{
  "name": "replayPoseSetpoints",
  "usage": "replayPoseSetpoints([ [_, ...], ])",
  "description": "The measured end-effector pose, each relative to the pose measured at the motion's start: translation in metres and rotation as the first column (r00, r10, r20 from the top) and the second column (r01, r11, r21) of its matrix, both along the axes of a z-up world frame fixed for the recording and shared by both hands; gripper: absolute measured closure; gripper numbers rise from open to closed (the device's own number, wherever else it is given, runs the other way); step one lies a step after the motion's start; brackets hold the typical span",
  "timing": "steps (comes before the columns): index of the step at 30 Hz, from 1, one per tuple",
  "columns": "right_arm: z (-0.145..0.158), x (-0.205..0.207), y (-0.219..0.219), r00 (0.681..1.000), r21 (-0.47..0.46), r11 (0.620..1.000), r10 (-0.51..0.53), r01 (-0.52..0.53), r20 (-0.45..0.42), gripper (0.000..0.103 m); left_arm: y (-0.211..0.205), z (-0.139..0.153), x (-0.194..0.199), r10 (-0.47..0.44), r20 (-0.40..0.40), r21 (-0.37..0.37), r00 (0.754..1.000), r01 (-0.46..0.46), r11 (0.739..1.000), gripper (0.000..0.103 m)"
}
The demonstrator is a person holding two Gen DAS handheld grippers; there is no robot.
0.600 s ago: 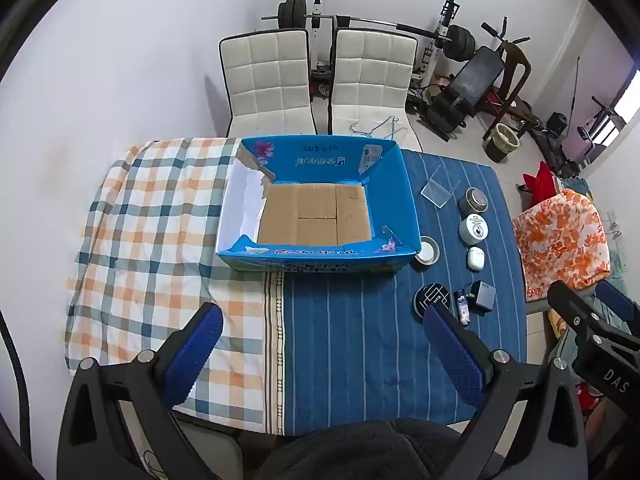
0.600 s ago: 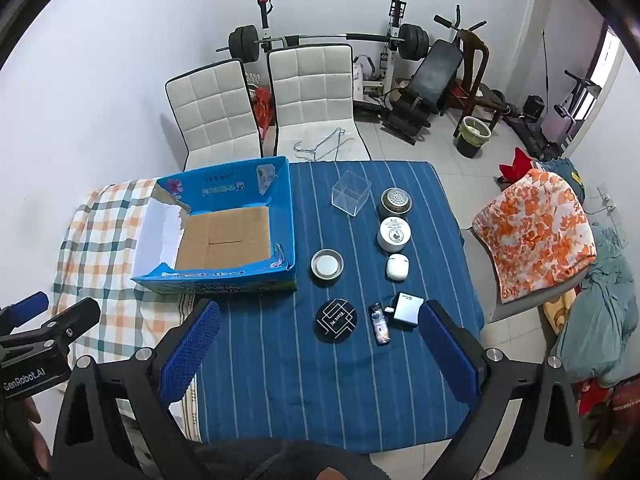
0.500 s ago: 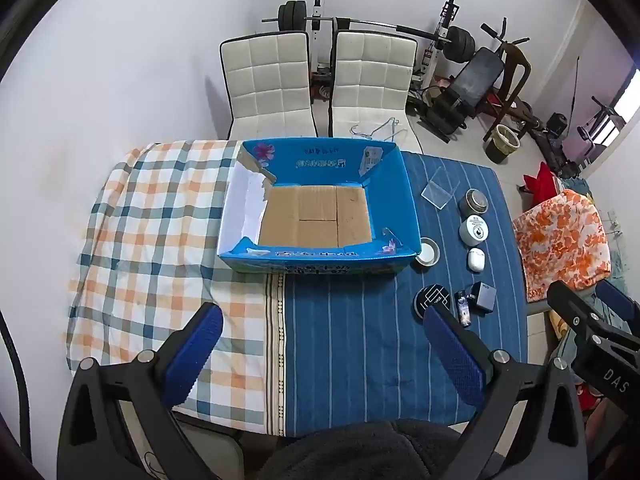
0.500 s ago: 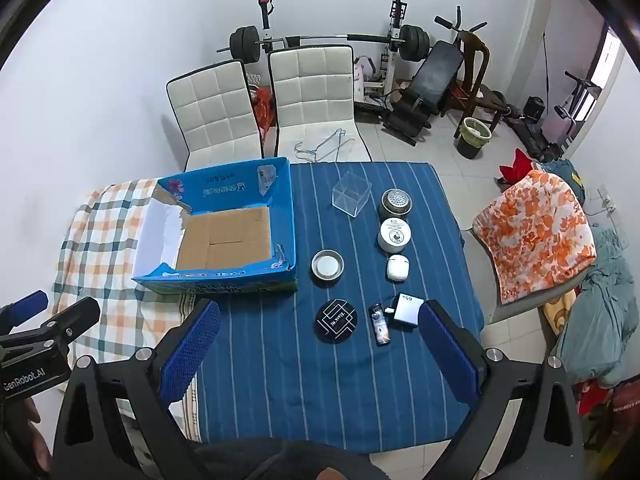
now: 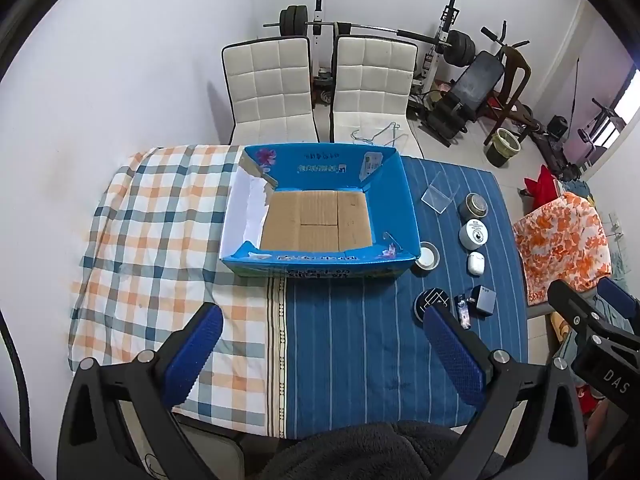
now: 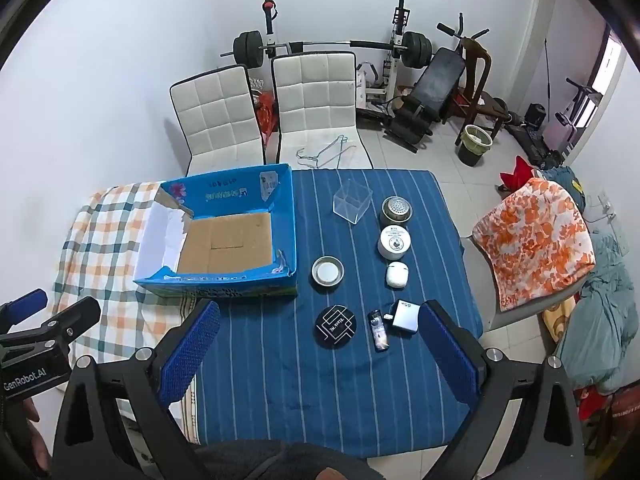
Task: Organize rigid objects
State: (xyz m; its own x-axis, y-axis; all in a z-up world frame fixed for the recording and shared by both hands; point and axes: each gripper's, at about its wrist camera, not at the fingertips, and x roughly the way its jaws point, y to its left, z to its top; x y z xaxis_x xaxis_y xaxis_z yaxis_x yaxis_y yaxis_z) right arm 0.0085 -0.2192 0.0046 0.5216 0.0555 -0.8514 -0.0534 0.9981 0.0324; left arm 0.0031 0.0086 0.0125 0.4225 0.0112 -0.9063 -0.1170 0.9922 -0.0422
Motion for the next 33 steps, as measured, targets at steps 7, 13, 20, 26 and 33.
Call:
replayPoseSetpoints([
  [7, -0.001, -0.0011, -0.0005, 1.0, 0.0, 1.0, 0.01, -0.01, 0.008, 0.002, -0.0044, 0.0035, 0.0004, 0.002, 0.013, 0.01, 1.0, -0.002, 1.0, 0.0],
  [13, 0.0027, 0.0001, 0.0017, 1.0, -0.006, 1.0, 0.015, -0.015, 0.014, 0.002, -0.0043, 0.0047, 0.0011, 0.001, 0.016, 0.01, 1.0, -0.001, 1.0, 0.0],
  [20, 0.0031, -0.0001, 0.002, 1.0, -0.003, 1.0, 0.018, -0.018, 0.018, 0.002, -0.0045, 0.005, 0.0003, 0.003, 0.018, 0.013, 1.0, -0.003, 1.0, 0.0],
  [26, 0.0031, -0.0002, 0.0029, 1.0, -0.003, 1.0, 0.017, -0.017, 0.019, 0.002, -0.0037, 0.0058, 0.0018, 0.003, 0.015, 0.013, 1.0, -0.004, 1.0, 0.0],
  [33, 0.0028, -0.0013, 0.0019, 1.0, -0.004, 1.0, 0.02, -0.02, 0.022, 0.002, -0.0044, 0.0056, 0.0001, 0.004, 0.016, 0.014, 1.0, -0.004, 1.0, 0.0],
])
